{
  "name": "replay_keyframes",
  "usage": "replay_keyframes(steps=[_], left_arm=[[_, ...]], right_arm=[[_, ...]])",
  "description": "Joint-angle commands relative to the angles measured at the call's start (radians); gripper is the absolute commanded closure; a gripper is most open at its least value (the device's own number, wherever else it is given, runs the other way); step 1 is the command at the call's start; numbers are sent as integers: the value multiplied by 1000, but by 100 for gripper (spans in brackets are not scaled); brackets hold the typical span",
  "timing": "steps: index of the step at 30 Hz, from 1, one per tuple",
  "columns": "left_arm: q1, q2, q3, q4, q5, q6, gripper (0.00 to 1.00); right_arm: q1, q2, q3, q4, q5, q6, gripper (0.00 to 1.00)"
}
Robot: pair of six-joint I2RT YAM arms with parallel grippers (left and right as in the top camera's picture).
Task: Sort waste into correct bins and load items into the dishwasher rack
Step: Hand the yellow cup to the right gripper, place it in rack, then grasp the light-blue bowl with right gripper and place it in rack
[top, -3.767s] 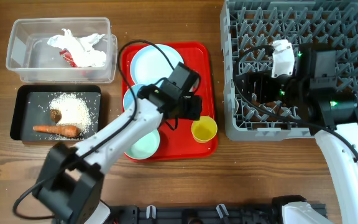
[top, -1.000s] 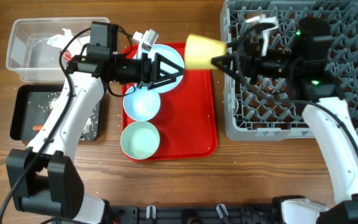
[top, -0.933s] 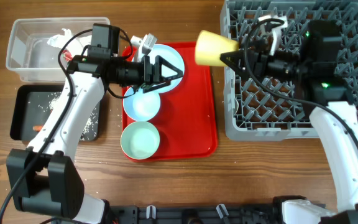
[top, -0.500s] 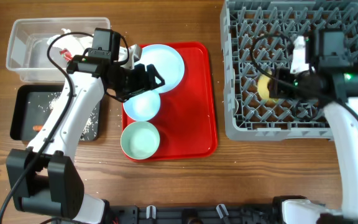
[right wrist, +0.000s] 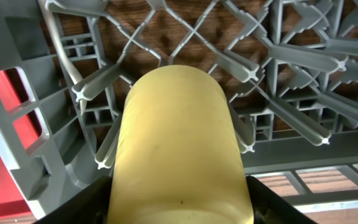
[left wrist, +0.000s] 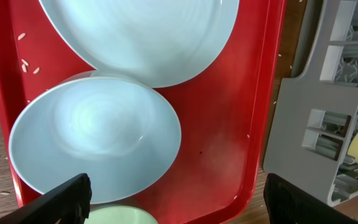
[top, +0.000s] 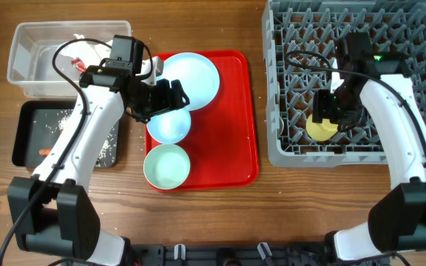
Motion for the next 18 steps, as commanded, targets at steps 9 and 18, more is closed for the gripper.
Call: replay_keyframes(steps=[9, 18], left_arm=[[-2, -10, 11, -2, -13, 24, 11], [-27, -8, 11, -17, -93, 24, 17]], right_arm=[[0, 2, 185, -61, -54, 10, 19], [97, -18, 220, 21, -221, -63, 20]])
